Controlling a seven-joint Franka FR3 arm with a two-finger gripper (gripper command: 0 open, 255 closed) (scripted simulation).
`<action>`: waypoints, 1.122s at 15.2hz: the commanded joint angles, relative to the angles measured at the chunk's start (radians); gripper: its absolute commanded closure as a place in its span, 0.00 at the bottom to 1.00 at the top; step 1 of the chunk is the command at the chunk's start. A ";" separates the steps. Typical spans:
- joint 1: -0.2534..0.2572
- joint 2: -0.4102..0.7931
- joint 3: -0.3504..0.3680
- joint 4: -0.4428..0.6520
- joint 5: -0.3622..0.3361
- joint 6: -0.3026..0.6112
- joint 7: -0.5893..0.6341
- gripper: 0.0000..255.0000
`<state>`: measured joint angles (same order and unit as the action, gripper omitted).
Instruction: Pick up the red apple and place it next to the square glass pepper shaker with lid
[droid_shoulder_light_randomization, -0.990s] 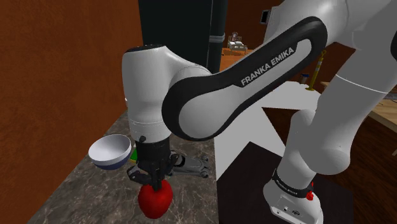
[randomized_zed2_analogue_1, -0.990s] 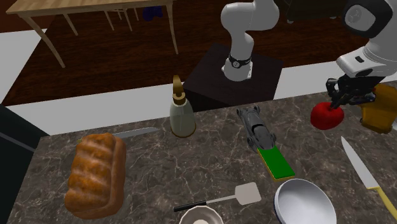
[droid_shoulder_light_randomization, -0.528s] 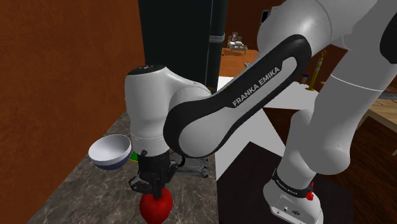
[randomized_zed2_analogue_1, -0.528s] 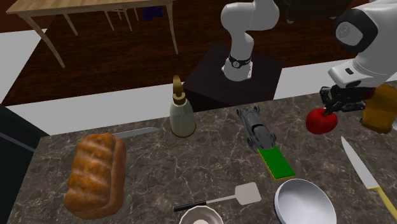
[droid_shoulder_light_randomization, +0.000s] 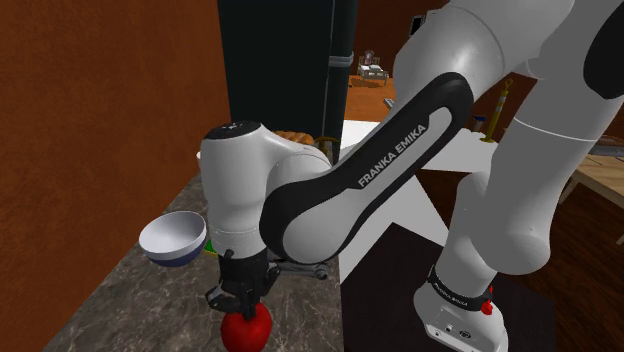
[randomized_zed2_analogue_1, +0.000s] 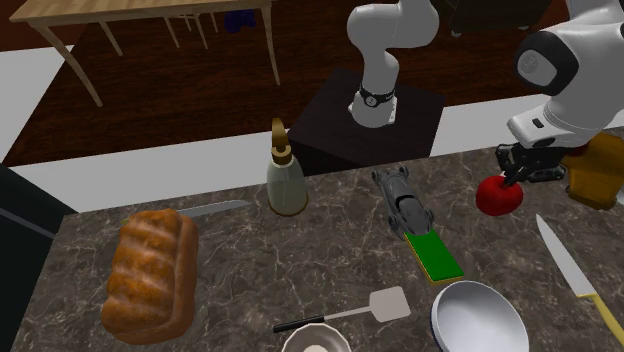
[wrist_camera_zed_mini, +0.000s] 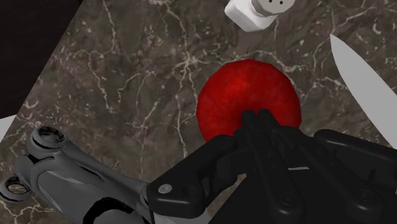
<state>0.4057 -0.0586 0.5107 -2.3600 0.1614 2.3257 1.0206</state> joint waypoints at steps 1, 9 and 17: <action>0.000 0.001 0.000 0.000 0.000 0.001 0.000 1.00; 0.000 0.001 0.000 0.000 0.000 0.001 0.000 0.00; -0.004 -0.083 -0.018 0.057 0.031 -0.135 -0.026 0.00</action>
<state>0.4018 -0.1406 0.4937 -2.3044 0.1918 2.1939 0.9955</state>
